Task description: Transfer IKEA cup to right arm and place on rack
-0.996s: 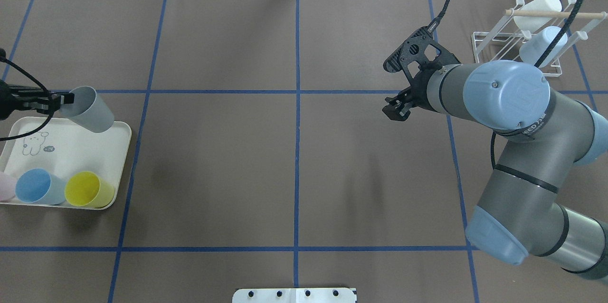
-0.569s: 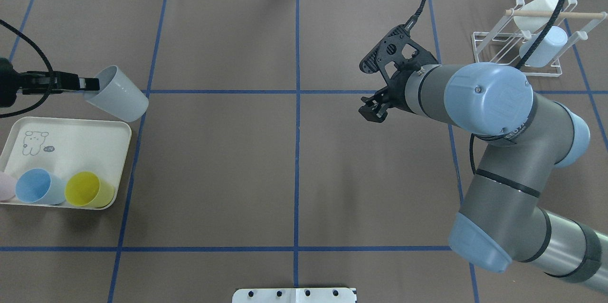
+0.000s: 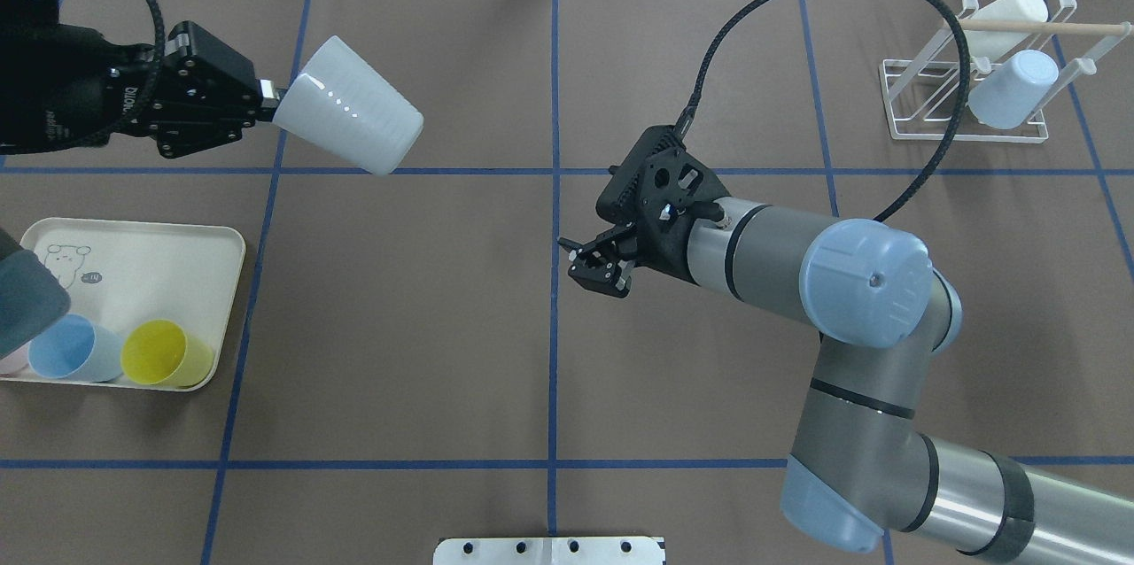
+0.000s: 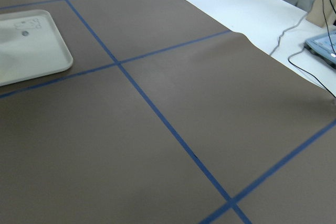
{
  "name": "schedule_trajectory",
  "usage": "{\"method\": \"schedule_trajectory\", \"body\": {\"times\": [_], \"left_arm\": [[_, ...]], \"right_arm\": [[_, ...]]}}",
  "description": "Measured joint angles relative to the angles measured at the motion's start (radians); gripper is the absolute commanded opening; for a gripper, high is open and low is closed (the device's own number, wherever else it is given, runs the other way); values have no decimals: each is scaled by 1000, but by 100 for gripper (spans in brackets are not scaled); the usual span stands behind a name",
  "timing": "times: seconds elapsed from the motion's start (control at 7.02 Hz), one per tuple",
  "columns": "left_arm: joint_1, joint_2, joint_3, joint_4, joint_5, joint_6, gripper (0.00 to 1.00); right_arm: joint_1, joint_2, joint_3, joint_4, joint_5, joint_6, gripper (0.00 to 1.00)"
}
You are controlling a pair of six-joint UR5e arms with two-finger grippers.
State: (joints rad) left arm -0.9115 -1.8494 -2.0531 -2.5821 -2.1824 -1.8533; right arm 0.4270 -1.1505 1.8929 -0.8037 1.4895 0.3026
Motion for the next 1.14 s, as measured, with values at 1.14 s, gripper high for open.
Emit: {"method": "schedule_trajectory", "body": {"times": [1.14], "left_arm": [[211, -76, 108, 2, 216, -53, 0]], "right_arm": [[-87, 26, -4, 185, -95, -92, 100]]}}
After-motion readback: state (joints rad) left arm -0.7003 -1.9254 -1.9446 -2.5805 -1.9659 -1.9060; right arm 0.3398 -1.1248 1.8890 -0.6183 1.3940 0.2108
